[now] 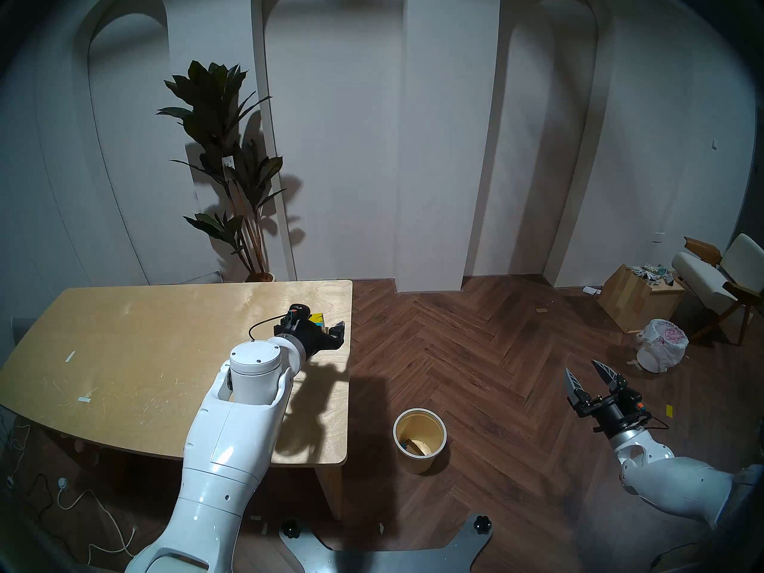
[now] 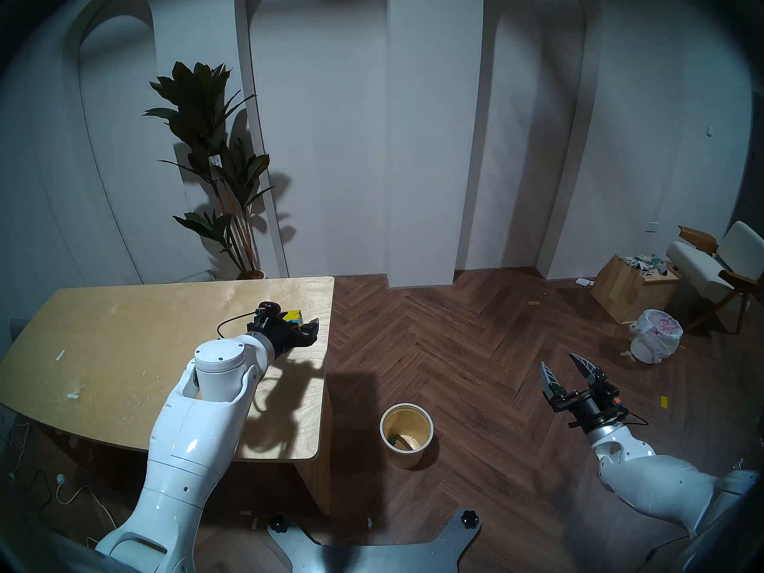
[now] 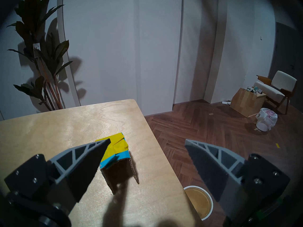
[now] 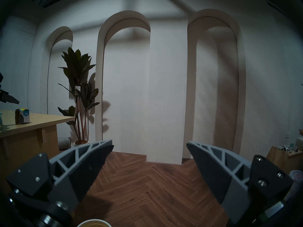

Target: Put the trash into the trash bin on the ground

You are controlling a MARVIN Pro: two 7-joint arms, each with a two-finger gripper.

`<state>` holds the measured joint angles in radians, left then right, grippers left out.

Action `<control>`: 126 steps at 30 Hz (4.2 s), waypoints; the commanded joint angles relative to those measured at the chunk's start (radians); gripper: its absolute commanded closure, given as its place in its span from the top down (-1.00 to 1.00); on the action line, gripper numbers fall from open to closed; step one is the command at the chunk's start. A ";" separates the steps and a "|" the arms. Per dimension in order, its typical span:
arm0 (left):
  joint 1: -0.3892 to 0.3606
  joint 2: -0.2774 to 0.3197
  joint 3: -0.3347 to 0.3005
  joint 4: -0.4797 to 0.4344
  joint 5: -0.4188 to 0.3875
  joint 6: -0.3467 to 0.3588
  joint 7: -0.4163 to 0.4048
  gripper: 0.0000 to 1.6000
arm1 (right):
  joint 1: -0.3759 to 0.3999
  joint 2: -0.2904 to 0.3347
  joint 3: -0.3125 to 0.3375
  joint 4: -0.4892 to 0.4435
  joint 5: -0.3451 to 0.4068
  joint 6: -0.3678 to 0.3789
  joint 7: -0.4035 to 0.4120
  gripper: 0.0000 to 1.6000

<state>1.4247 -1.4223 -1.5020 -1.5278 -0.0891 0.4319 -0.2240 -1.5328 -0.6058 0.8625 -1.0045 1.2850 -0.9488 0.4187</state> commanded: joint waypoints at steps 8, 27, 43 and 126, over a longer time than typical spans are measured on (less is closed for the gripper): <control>-0.119 -0.020 -0.012 0.085 -0.010 -0.006 0.014 1.00 | -0.057 0.087 0.034 -0.102 0.034 -0.011 0.022 1.00; -0.185 -0.054 -0.031 0.223 -0.025 -0.019 0.085 1.00 | -0.141 0.165 0.055 -0.291 0.086 -0.011 0.061 1.00; -0.237 -0.072 -0.047 0.336 -0.030 -0.030 0.139 -1.00 | -0.221 0.237 0.066 -0.478 0.138 -0.011 0.082 1.00; -0.601 -0.434 0.172 0.955 -0.023 -0.417 0.304 -1.00 | -0.352 0.388 0.261 -0.537 0.581 0.069 -0.441 1.00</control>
<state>0.9050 -1.8209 -1.3290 -0.6146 -0.1083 0.0647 0.0816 -1.9229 -0.2310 1.1253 -1.5544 1.8939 -0.9258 -0.0032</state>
